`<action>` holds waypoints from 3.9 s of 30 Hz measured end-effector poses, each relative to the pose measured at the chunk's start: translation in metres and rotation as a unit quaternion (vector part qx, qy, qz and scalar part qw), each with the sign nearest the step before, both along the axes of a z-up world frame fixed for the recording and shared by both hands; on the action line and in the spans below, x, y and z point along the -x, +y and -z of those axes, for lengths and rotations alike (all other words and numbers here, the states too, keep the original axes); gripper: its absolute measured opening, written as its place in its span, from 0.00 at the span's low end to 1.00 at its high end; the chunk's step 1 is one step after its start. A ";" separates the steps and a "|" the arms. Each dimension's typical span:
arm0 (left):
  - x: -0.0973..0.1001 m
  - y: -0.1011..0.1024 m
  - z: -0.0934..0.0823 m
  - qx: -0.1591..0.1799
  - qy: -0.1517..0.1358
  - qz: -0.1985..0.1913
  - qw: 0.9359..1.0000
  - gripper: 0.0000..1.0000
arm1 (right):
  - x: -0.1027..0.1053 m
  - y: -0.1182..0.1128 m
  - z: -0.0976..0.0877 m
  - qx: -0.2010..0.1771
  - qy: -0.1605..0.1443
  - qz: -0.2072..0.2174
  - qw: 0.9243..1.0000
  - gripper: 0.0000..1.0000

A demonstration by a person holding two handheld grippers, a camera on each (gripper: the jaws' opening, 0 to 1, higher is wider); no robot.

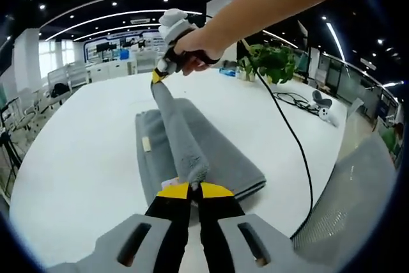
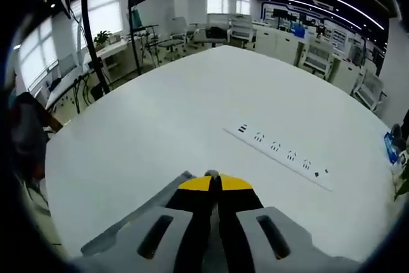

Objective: Fold the towel on the table until its edges align and the towel forms a compact rectangular stack.

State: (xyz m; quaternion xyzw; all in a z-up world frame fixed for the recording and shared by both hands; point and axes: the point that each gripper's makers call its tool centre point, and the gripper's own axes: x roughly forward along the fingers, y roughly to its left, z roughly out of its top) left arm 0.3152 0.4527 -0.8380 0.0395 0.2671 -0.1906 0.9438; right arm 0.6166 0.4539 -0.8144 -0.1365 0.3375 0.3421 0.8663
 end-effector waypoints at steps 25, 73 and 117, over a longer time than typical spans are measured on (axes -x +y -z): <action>0.006 0.037 0.045 -0.001 0.059 -0.036 0.998 0.04 | -0.006 0.035 0.044 0.009 -0.003 0.019 1.000 0.00; 0.009 0.054 0.041 0.020 0.042 -0.068 0.997 0.14 | -0.015 0.057 0.063 0.005 -0.033 -0.005 0.999 0.06; -0.021 0.041 0.007 -0.030 0.008 0.001 1.000 0.28 | -0.014 0.003 -0.021 -0.080 -0.057 -0.002 0.995 0.58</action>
